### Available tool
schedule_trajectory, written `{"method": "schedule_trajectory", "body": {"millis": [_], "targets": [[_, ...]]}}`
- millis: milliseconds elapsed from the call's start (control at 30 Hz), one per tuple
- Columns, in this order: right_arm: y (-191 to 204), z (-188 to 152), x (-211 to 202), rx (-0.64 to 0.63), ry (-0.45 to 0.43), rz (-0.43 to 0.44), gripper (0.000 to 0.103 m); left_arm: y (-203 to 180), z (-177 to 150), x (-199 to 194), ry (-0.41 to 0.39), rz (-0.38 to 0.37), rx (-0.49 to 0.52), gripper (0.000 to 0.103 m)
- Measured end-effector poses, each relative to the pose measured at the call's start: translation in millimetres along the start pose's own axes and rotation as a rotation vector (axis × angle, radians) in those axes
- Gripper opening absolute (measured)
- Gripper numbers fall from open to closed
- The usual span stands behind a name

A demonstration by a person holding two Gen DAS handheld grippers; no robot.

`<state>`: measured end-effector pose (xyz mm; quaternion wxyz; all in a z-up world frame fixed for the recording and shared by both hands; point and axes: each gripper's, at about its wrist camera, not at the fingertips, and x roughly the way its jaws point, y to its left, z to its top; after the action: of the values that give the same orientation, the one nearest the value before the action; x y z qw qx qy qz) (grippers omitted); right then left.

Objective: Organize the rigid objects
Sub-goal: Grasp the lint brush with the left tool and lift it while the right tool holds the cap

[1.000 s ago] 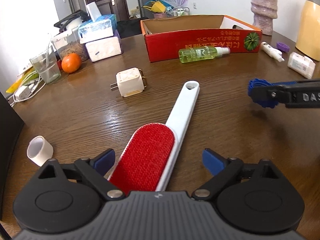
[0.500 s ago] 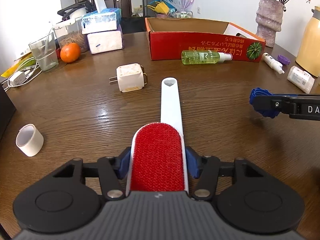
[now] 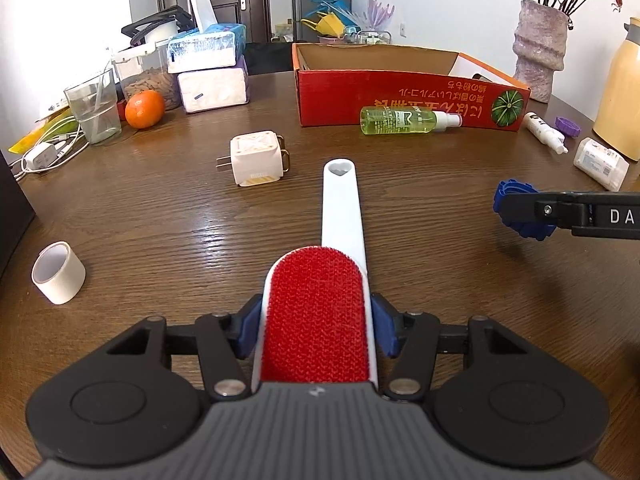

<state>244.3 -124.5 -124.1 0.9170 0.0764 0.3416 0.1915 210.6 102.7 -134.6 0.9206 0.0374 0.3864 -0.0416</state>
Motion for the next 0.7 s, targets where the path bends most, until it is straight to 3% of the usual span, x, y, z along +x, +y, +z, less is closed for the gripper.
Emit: {"method": "schedule_trajectory", "body": {"millis": [400, 700], "targets": [[-5, -1, -13, -0.001, -0.022, 0.013, 0.054, -15, 7, -9, -0.024, 0.013, -0.009, 0.057], [-10, 9, -30, -0.005, -0.062, 0.015, 0.054, -31, 31, -28, -0.083, 0.007, -0.002, 0.057]]}}
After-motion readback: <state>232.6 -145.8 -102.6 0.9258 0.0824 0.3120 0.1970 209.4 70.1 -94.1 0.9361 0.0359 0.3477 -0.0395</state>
